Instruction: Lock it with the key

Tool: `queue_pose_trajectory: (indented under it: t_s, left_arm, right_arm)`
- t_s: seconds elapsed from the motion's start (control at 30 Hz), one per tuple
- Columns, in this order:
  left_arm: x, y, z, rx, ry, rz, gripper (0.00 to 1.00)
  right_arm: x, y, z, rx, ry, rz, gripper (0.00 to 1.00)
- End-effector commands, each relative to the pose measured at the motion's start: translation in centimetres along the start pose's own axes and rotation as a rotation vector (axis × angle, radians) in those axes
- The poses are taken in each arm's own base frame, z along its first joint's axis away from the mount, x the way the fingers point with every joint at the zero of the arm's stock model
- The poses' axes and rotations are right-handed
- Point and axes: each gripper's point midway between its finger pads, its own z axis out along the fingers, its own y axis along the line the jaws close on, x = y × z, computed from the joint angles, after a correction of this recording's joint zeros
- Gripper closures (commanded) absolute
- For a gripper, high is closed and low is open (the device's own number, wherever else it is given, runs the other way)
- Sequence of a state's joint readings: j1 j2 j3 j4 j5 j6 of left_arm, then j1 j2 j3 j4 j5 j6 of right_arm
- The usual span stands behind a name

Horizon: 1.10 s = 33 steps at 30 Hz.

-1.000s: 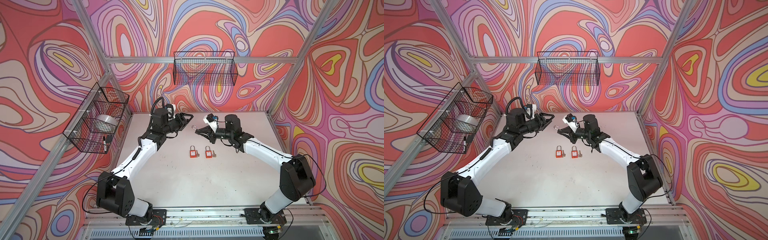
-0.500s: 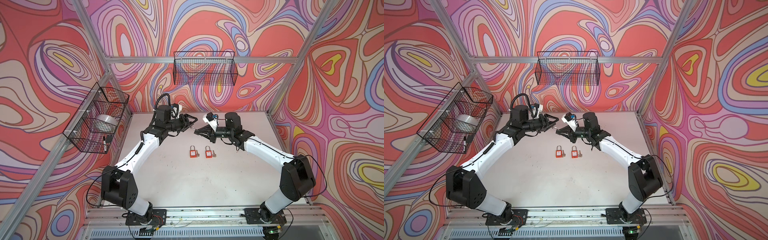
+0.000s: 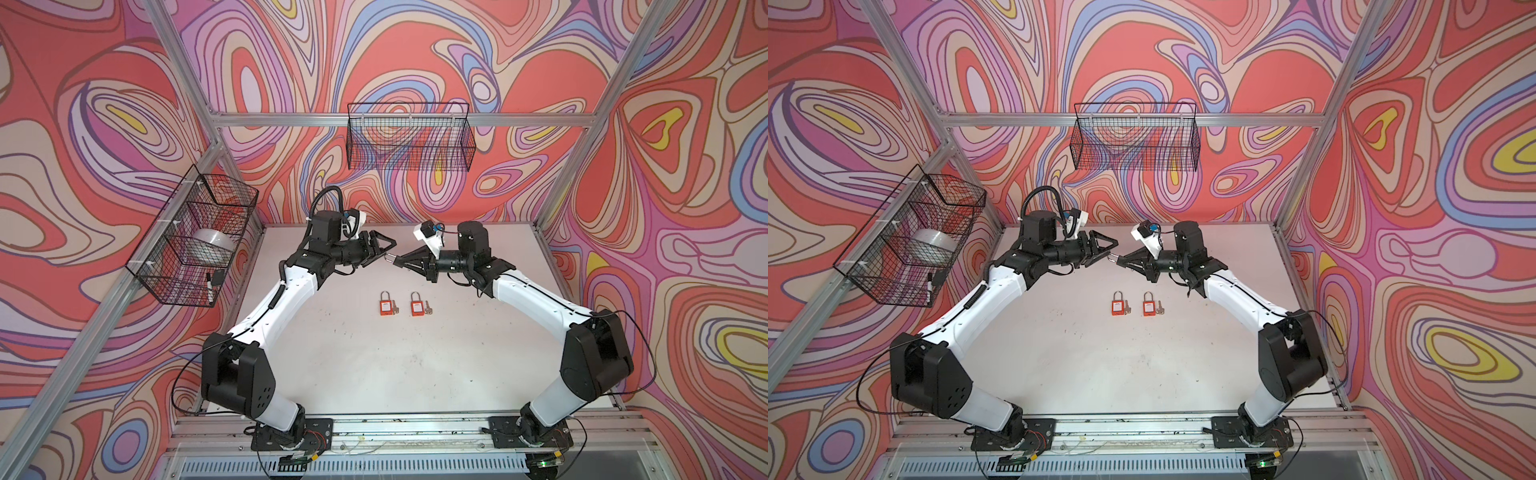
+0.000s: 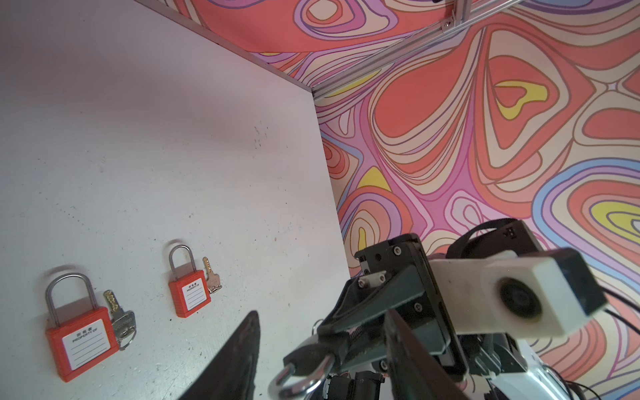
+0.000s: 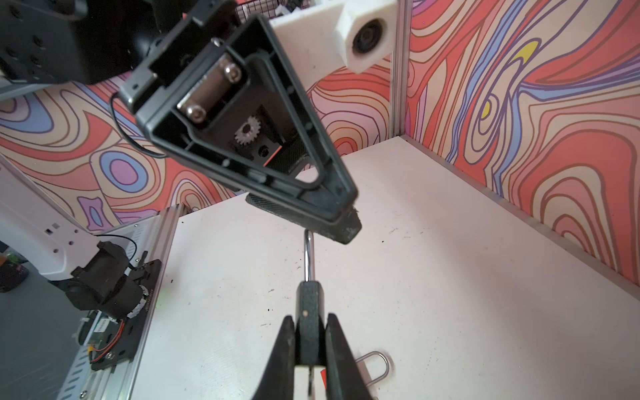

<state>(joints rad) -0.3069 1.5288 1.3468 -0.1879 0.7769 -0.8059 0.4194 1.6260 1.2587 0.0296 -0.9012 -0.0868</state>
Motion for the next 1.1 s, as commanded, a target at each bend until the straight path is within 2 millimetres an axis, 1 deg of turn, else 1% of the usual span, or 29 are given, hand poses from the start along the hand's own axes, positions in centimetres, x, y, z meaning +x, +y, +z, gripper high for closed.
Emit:
queue_pose_trajectory:
  t_s: [0.0,0.1,0.23,0.3,0.37,0.47,0.7,0.8,0.87,0.97,1.0,1.07]
  left_arm:
    - [-0.4,-3.5,-1.7,0.095,0.002,0.185,0.43]
    - [0.5,-3.9,-2.3,0.099,0.056,0.314,0.45]
    - [1.6,-5.0,-3.3,0.171,0.076,0.496,0.47]
    - [2.3,-5.5,-3.6,0.211,0.085,0.555,0.48]
    - [2.7,-6.1,-3.9,0.251,0.086,0.607,0.54]
    - [3.2,-6.2,-3.9,0.275,0.101,0.628,0.60]
    - [4.2,-6.0,-4.1,0.308,0.121,0.658,0.62]
    - [4.4,-6.0,-4.1,0.323,0.127,0.659,0.66]
    - [4.5,-6.0,-4.1,0.326,0.128,0.659,0.73]
    - [4.5,-6.2,-4.2,0.338,0.128,0.659,0.78]
    - [4.5,-6.2,-4.2,0.336,0.125,0.659,0.78]
    - [4.4,-6.3,-4.2,0.340,0.118,0.665,0.74]
  right_arm:
    - [-3.3,2.3,-2.3,-0.091,-0.063,-0.005,1.00]
    - [-3.6,3.1,-3.1,-0.129,-0.045,0.003,1.00]
    - [-3.5,4.2,-3.7,-0.163,-0.002,0.008,1.00]
    - [-3.5,4.6,-4.0,-0.179,0.000,0.013,1.00]
    - [-3.7,5.1,-4.3,-0.203,0.000,0.024,1.00]
    - [-3.8,5.6,-4.4,-0.223,0.004,0.036,1.00]
    - [-4.4,6.1,-4.6,-0.263,0.005,0.051,1.00]
    - [-4.6,6.1,-4.5,-0.275,0.006,0.058,1.00]
    - [-4.6,6.1,-4.4,-0.285,0.008,0.065,1.00]
    - [-4.5,6.0,-4.3,-0.300,0.013,0.081,1.00]
    - [-4.6,6.0,-4.3,-0.302,0.014,0.083,1.00]
    - [-4.6,6.0,-4.2,-0.313,0.018,0.091,1.00]
